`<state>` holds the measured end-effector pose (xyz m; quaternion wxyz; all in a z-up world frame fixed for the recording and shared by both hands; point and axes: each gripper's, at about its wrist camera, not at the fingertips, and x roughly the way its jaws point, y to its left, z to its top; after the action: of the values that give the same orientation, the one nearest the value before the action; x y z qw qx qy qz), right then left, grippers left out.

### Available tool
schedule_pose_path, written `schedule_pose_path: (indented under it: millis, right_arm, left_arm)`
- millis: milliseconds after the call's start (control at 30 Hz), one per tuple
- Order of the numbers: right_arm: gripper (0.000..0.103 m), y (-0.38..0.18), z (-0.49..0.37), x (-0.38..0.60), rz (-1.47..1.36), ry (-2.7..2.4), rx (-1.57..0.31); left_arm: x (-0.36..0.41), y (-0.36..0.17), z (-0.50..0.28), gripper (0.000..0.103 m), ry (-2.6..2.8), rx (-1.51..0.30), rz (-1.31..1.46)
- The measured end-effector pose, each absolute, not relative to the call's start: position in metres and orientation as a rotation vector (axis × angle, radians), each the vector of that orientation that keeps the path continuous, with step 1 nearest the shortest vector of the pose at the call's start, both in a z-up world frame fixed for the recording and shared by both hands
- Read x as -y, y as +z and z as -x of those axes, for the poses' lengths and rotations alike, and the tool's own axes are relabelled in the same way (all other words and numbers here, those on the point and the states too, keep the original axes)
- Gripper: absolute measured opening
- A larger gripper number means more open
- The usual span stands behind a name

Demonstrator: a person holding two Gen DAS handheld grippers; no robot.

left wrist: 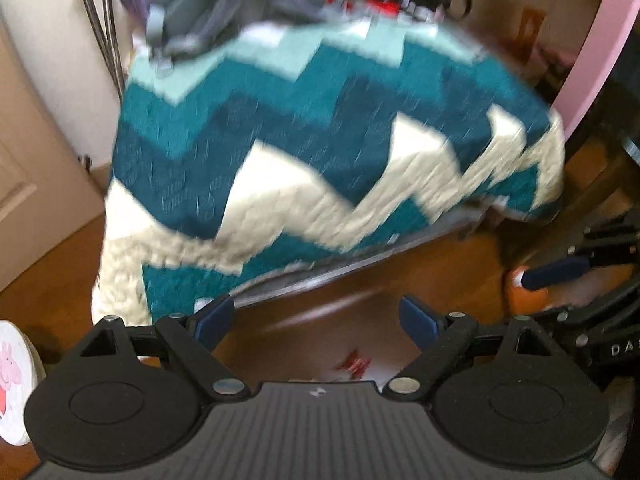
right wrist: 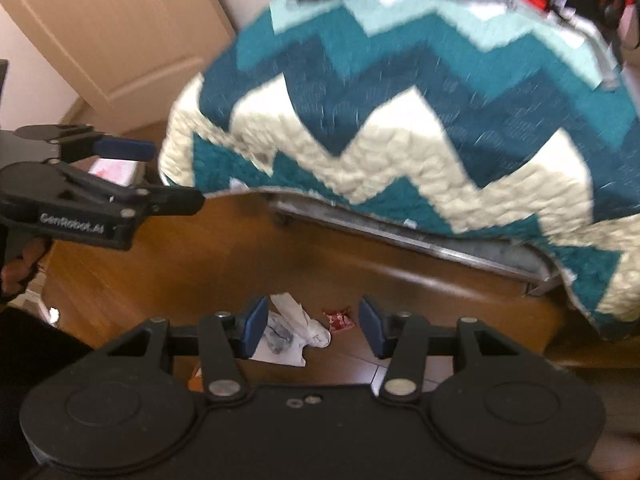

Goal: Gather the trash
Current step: 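Turn both open tools back toward the remaining tissues under the bed, then grasp the crumpled white tissue with the left tool while the right tool grasps the red snack wrapper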

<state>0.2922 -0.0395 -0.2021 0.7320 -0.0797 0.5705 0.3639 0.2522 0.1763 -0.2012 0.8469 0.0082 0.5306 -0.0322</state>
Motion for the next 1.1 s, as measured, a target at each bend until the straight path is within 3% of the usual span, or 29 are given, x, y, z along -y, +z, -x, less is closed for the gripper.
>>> schedule_pose_path:
  millis: [467,767,1100]
  right_arm:
    - [0.05,-0.363,-0.308,-0.027,0.302,0.813,-1.419]
    - [0.05,-0.446,-0.307,-0.056,0.452,0.874,-1.456]
    - [0.05,-0.517,-0.303,-0.08,0.578,0.915,-1.502]
  left_arm:
    - [-0.215,-0.367,-0.257,0.09,-0.154,-1.345,-0.144]
    - [-0.24,-0.481,-0.235,0.09,-0.167,-1.527,0.034]
    - [-0.223,-0.548,-0.217,0.09,-0.201,-1.608,0.084]
